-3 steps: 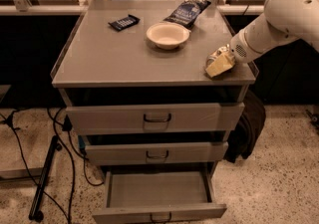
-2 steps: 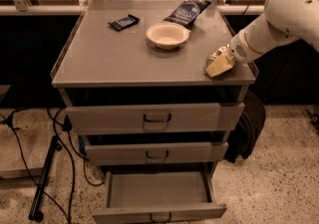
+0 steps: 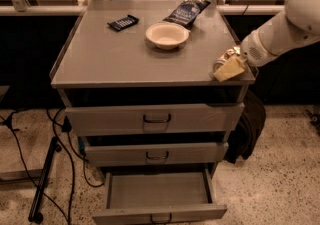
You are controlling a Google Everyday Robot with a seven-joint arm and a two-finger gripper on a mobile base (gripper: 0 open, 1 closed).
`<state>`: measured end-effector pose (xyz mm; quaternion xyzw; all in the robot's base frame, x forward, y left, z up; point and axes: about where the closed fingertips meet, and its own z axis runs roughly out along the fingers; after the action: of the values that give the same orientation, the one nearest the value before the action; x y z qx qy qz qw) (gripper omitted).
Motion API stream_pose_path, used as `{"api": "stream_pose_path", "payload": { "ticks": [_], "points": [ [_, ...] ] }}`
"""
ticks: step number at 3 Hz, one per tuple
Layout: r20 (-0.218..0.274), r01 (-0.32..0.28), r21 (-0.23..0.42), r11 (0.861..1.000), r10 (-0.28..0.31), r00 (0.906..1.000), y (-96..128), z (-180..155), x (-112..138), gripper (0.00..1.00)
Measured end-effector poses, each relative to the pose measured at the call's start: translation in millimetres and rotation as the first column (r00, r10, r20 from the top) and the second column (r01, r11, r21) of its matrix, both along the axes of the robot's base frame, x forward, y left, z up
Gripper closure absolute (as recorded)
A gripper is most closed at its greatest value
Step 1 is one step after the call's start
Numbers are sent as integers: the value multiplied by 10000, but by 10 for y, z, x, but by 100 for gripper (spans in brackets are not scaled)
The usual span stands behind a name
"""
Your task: Place orange can into bottom drawer
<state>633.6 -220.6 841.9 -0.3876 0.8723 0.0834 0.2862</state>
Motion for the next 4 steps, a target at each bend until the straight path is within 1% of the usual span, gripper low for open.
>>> {"api": "stream_pose_path", "payload": {
  "ticks": [1, 2, 3, 4],
  "points": [
    [-534, -923, 431, 9948, 945, 9941, -22, 87, -328, 100],
    [-522, -909, 428, 9949, 931, 9943, -22, 86, -322, 100],
    [-459, -1324, 544, 9897, 1350, 9898, 3, 161, -384, 100],
    [-265, -1844, 822, 9794, 1871, 9820, -25, 312, -637, 100]
  ]
}}
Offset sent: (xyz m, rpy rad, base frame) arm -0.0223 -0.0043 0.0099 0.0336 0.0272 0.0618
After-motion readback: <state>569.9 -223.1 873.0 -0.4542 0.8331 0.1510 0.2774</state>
